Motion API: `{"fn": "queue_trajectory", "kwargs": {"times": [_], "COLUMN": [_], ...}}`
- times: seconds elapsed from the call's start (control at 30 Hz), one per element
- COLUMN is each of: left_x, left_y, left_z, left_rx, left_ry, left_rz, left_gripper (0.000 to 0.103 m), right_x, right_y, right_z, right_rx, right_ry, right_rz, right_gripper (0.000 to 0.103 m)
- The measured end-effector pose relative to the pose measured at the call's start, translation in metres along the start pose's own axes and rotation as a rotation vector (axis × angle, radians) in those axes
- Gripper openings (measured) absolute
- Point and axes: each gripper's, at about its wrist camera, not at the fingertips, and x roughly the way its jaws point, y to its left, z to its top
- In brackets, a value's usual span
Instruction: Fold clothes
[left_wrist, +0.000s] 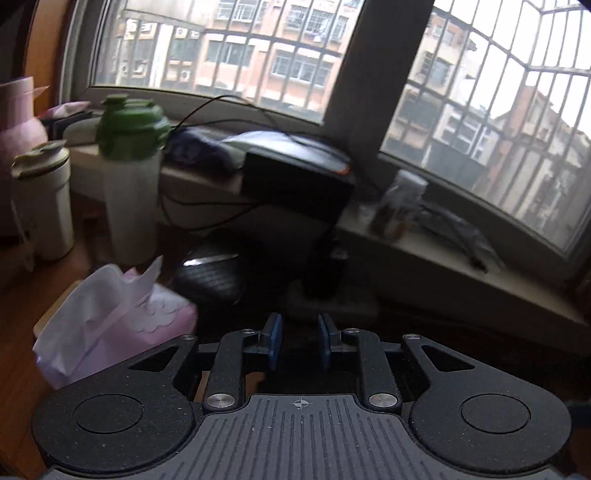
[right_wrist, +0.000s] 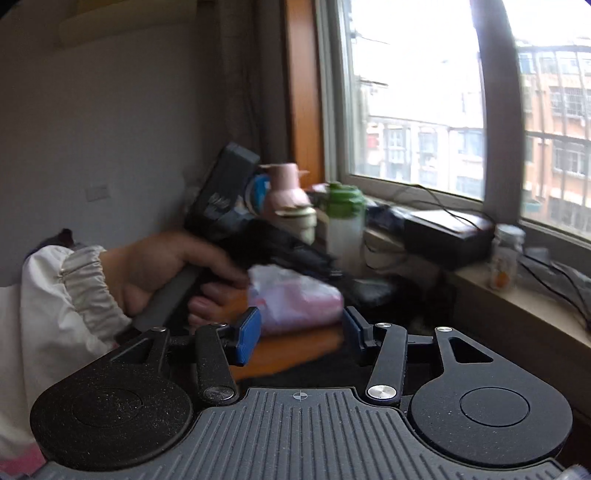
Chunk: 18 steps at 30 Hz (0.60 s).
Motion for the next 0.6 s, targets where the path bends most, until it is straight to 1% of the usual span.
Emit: {"fn": "queue_trajectory", "kwargs": {"times": [0.07, 0.17, 0.23, 0.27, 0.3, 0.33, 0.4, 0.43, 0.47, 0.5, 0.6], "left_x": [0.004, 0.0, 0.003, 0.007, 0.011, 0.014, 0.026, 0.033, 0.041, 0.048, 0.073], "left_y": [-0.006, -0.035, -0.057, -0.07, -0.081, -0.091, -0.113, -0.127, -0.14, -0.154, -0.199], "left_z": [0.0, 0.003, 0.008, 0.01, 0.012, 0.013, 0.013, 0.013, 0.011, 0.008, -0.004], "left_rx": [0.001, 0.029, 0.059, 0.078, 0.094, 0.107, 0.142, 0.161, 0.184, 0.21, 0.279], "left_ry": [0.003, -0.003, -0.008, -0.009, -0.011, -0.013, -0.012, -0.009, -0.008, -0.005, 0.022], "left_rz": [0.025, 0.025, 0.016, 0.006, -0.006, -0.018, -0.051, -0.065, -0.082, -0.101, -0.155], "left_gripper": [0.022, 0.022, 0.022, 0.022, 0.022, 0.022, 0.022, 0.027, 0.037, 0.041, 0.042], "right_x": [-0.021, -0.067, -0.097, -0.11, -0.124, -0.136, -0.157, -0.166, -0.173, -0.18, -0.191], "right_y": [-0.02, -0.052, -0.069, -0.078, -0.086, -0.093, -0.105, -0.11, -0.114, -0.119, -0.125], "right_z": [0.001, 0.0, -0.004, -0.006, -0.009, -0.015, -0.034, -0.044, -0.056, -0.069, -0.106], "right_rx": [0.004, 0.005, 0.008, 0.01, 0.012, 0.014, 0.02, 0.027, 0.036, 0.044, 0.071], "right_ry": [0.007, 0.004, 0.004, 0.006, 0.012, 0.022, 0.043, 0.055, 0.072, 0.089, 0.145], "right_rz": [-0.049, -0.135, -0.189, -0.215, -0.24, -0.262, -0.302, -0.317, -0.33, -0.344, -0.365], "right_gripper": [0.049, 0.049, 0.048, 0.046, 0.036, 0.031, 0.029, 0.029, 0.029, 0.029, 0.029]}}
